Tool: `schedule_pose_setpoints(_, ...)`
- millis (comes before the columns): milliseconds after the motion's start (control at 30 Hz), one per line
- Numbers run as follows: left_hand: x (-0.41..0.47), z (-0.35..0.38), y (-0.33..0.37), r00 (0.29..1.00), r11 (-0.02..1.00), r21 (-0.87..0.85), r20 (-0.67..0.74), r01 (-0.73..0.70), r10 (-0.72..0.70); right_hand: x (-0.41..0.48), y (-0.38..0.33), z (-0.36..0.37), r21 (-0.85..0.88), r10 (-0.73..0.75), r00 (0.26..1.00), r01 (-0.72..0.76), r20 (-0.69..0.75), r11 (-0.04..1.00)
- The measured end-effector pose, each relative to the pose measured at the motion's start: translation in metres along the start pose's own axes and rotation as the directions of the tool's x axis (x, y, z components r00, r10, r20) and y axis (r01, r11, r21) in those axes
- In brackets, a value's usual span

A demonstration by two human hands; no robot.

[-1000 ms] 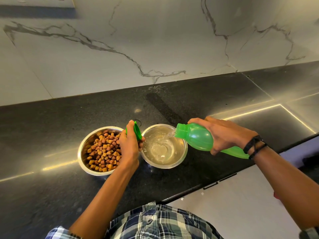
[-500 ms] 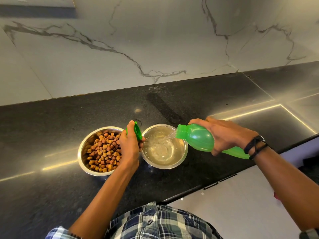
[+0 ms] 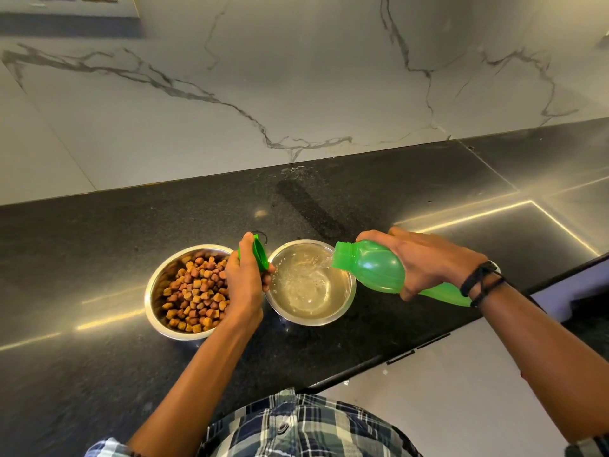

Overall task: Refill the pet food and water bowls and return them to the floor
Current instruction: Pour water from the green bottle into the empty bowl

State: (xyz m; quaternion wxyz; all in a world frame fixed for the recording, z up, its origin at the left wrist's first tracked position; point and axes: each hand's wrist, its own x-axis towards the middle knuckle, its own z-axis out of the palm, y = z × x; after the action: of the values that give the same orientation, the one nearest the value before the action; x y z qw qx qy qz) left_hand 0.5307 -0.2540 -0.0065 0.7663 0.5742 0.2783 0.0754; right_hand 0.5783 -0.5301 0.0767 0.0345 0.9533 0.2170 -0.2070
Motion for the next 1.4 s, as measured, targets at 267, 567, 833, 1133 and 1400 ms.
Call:
schedule_pose_setpoints(267, -0.001, 0.0, 0.0, 1.0, 1.0, -0.002, 0.009, -0.003, 0.003, 0.001, 0.001, 0.001, 0.006, 0.0, 1.0, 0.0, 0.0, 1.0)
schedule_pose_setpoints(567, -0.001, 0.0, 0.0, 1.0, 1.0, -0.008, 0.002, 0.001, -0.001, 0.0, 0.0, 0.0, 0.013, 0.0, 1.0, 0.0, 0.009, 1.0)
schedule_pose_setpoints(833, -0.002, 0.0, 0.002, 1.0, 1.0, 0.009, 0.005, 0.003, -0.004, -0.002, -0.001, -0.002, -0.016, 0.007, 1.0, -0.006, 0.029, 1.0)
schedule_pose_setpoints(1133, -0.008, 0.004, 0.005, 0.999, 0.998, 0.064, -0.03, -0.013, 0.015, 0.0, 0.001, -0.002, -0.019, 0.008, 0.999, -0.007, 0.032, 1.0)
schedule_pose_setpoints(1400, -0.008, 0.01, 0.009, 0.999, 0.997, 0.08, -0.048, 0.004, -0.001, -0.001, 0.002, -0.003, 0.027, -0.007, 1.0, 0.006, 0.01, 1.0)
